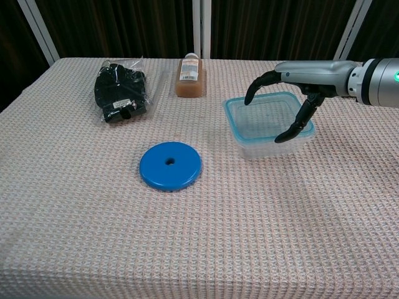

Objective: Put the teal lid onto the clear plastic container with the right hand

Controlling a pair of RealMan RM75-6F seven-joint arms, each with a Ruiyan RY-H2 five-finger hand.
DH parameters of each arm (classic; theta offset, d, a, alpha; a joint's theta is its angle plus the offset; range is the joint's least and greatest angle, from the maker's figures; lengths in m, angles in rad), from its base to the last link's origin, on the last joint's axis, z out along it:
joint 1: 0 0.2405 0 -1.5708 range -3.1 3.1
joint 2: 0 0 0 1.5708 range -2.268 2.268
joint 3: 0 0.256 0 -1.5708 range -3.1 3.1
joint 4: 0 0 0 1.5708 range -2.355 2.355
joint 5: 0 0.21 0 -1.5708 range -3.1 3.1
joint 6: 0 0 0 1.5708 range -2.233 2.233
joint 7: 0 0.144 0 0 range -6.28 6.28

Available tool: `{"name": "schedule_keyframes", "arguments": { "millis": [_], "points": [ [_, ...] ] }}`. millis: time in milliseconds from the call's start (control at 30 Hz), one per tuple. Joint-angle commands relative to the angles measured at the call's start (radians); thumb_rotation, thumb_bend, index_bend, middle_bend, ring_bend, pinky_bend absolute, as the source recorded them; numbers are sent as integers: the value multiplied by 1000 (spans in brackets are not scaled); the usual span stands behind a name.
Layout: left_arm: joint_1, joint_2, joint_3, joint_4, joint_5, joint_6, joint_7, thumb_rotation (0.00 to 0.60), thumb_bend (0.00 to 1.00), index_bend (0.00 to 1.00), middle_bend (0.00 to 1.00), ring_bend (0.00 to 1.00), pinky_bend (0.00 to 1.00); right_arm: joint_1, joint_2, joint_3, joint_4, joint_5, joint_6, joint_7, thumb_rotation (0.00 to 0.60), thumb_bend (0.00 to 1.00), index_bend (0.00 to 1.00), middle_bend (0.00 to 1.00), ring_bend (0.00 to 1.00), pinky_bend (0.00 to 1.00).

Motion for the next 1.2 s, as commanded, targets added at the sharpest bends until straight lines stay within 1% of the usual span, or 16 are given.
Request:
{"name": "schedule_keyframes", "arguments": {
  "millis": [33, 633, 733, 833, 900, 967, 1033, 1200],
  "points": [
    [0, 0, 0, -1, 0, 0, 0, 600, 0, 102, 87, 10, 23, 1, -4, -2, 8, -2, 3, 6, 600, 167, 266, 335, 6, 0],
    [-1, 0, -1, -6, -3, -1, 9, 600, 0, 102, 87, 10, 23, -13, 5, -30, 28, -20, 27, 50, 600, 166, 267, 317, 0, 0],
    [-2, 0, -2, -7, -4, -2, 11, 600, 0, 102, 87, 10, 23, -12, 4, -32, 31, -24, 29, 55, 600, 166, 253, 305, 0, 0],
    [-3, 0, -2, -9, -4, -2, 13, 600, 0, 102, 87, 10, 23, -9, 4, -32, 31, -26, 27, 57, 600, 123, 165, 250, 0, 0],
    [-2, 0, -2, -10, -4, 0, 14, 600, 0, 103, 87, 10, 23, -6, 5, -32, 29, -26, 25, 57, 600, 75, 64, 174, 0, 0],
    [-1, 1, -2, -11, -4, 1, 14, 600, 0, 102, 87, 10, 23, -3, 7, -31, 25, -26, 23, 57, 600, 43, 11, 122, 0, 0],
    [0, 1, -1, -11, -4, 2, 15, 600, 0, 102, 87, 10, 24, -2, 10, -30, 20, -25, 22, 54, 600, 29, 0, 91, 0, 0],
    [1, 2, -1, -12, -4, 3, 15, 600, 0, 102, 87, 11, 22, -1, 19, -34, 8, -24, 21, 44, 600, 29, 0, 74, 0, 0]
  ]
}}
